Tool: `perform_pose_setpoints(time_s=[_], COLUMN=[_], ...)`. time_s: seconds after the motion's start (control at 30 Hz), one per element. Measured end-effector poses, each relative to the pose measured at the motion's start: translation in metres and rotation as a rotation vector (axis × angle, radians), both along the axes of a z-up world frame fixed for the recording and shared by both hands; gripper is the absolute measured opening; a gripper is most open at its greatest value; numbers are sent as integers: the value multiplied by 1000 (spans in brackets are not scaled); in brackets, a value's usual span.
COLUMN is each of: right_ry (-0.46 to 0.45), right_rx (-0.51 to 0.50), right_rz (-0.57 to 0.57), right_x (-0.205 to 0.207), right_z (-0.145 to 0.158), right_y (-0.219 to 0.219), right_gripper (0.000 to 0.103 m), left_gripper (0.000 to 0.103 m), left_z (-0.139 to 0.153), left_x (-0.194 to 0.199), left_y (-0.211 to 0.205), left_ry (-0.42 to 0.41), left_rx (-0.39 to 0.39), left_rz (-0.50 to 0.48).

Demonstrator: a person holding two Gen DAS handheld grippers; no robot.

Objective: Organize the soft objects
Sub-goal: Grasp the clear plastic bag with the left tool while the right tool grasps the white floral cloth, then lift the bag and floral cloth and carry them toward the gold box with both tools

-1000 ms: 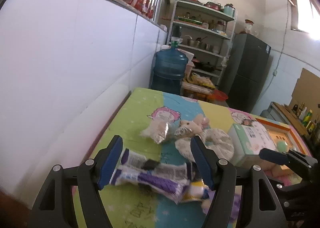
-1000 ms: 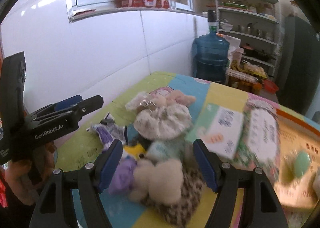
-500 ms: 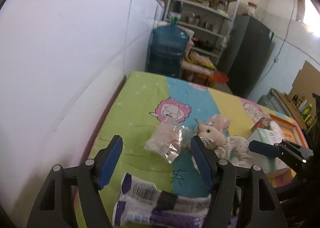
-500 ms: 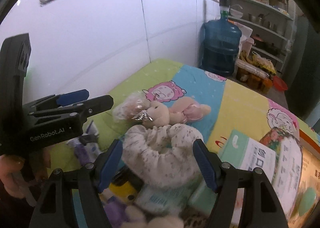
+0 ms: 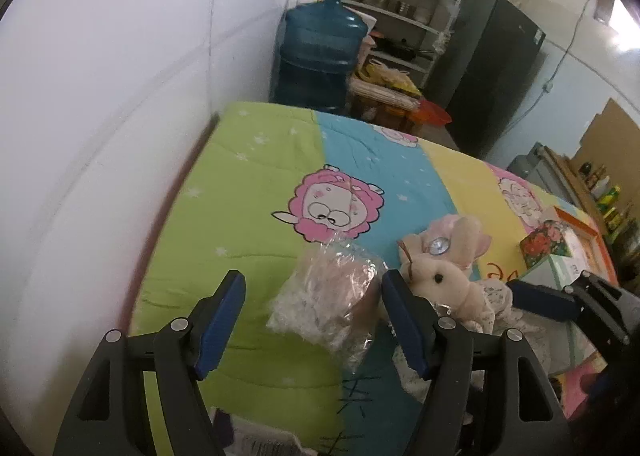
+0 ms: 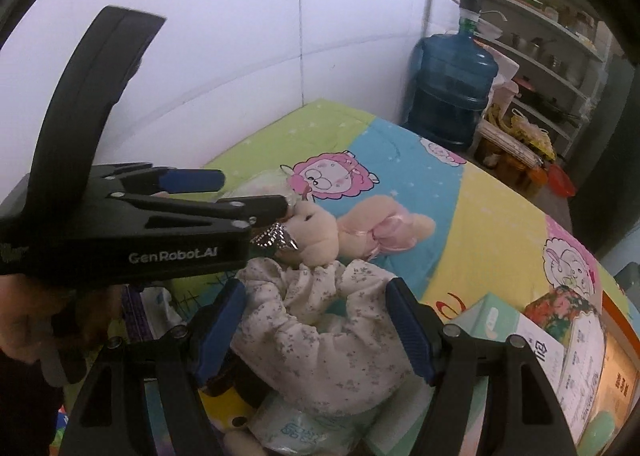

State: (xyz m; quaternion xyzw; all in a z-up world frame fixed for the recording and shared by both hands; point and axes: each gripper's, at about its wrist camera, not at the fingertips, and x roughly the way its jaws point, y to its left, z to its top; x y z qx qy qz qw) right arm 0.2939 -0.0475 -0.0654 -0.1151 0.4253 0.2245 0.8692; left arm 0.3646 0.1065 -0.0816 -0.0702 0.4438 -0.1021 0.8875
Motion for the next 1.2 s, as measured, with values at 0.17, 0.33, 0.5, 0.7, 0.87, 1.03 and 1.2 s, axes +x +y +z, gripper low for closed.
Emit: perform_pose_setpoints(time_s=[0.17, 0.33, 0.5, 0.7, 0.87, 1.03, 1.2], right_ry=[-3, -22, -19, -37, -60, -77, -94], right_rx=[-38, -32, 34, 84, 93, 98, 118], right_rz=[9, 13, -4, -3, 1, 5, 3], right_x=[-2, -9, -10, -17, -25, -35, -49], right_z=[-4, -4, 1, 10, 19, 27, 32], right_y=[6, 6, -6, -16, -15, -17, -22], right_gripper=[68, 42, 20, 13, 6, 6, 3], left_gripper=[72, 51, 49, 48, 48, 49, 49], left_z=[-11, -14, -10, 9, 20, 31, 40], left_x=[2, 0, -8, -23, -39, -57, -76], left_y=[-1, 0, -1, 9, 14, 20, 26], left_ry=[39, 31, -14, -97, -134, -176, -211], left_rx=[-68, -128, -111, -137, -147, -159, -175], left_rz=[-37, -61, -53, -25, -5, 12, 27])
